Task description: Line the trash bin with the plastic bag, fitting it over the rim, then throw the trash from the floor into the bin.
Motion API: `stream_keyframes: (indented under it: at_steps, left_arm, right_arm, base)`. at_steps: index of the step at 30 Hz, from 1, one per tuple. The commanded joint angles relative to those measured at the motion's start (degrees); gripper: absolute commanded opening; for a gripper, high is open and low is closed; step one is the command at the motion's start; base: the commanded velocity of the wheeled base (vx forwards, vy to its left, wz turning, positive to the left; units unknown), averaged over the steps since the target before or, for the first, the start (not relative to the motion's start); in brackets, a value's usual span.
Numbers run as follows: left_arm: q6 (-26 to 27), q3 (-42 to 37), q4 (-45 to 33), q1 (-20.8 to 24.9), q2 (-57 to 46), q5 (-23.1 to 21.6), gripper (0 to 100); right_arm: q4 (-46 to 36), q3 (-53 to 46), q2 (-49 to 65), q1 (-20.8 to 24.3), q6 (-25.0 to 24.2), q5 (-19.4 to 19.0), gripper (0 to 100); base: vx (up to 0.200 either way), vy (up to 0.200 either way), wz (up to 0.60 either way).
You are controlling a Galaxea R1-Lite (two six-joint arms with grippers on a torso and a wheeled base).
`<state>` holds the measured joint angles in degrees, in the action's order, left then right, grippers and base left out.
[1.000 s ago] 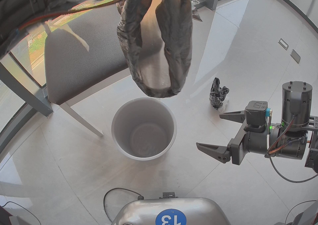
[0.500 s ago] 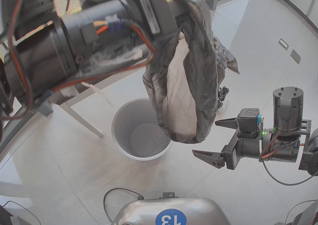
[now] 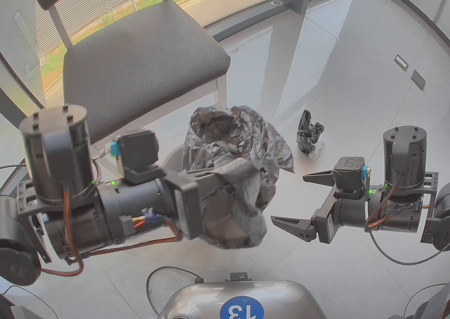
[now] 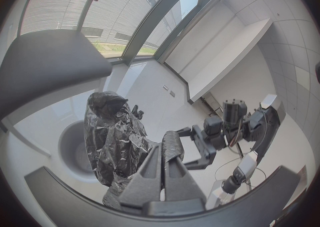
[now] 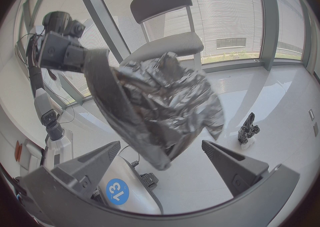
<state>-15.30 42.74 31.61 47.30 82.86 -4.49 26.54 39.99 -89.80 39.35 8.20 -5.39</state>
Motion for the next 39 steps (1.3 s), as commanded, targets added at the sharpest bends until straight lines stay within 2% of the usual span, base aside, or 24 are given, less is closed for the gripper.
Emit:
stream_keyframes:
  at_steps: [1, 4, 12, 17, 20, 28, 39]
  left_arm:
    - [0.97, -6.53, 1.0, -4.76, -6.83, -2.28, 0]
    - [1.68, -4.6, 1.0, -5.82, -7.1, -2.37, 0]
    - [1.76, 8.94, 0.21, -6.17, -5.52, -1.4, 0]
    - [1.76, 11.66, 0.38, -7.57, -3.67, -1.75, 0]
    - [1.76, 16.32, 0.29, -7.57, -1.74, -1.58, 0]
    - [1.32, 29.15, -0.85, -5.82, 2.75, -1.05, 0]
    - [1.06, 35.31, -1.46, 0.07, 4.94, -0.26, 0]
  right_arm:
    - [0.0, -0.35, -0.12, 0.02, -0.21, 0.03, 100]
    - [0.0, -0.43, -0.12, 0.02, -0.12, 0.11, 100]
    - [0.0, -1.05, 0.24, 0.11, -0.12, 0.29, 100]
    - [0.09, -1.58, 0.24, 0.11, -0.12, 0.29, 100]
    - [0.09, -1.75, 0.32, 0.11, -0.12, 0.29, 100]
    - [0.09, -1.75, 0.32, 0.11, -0.12, 0.29, 100]
    - [0.53, -0.08, 0.32, -0.24, -0.12, 0.38, 100]
  base:
    - [0.0, 0.0, 0.0]
    - [0.0, 0.0, 0.0]
    - [0.0, 0.0, 0.0]
    - [0.0, 0.0, 0.0]
    - [0.0, 0.0, 0.0]
    - [0.0, 0.0, 0.0]
    - [0.0, 0.0, 0.0]
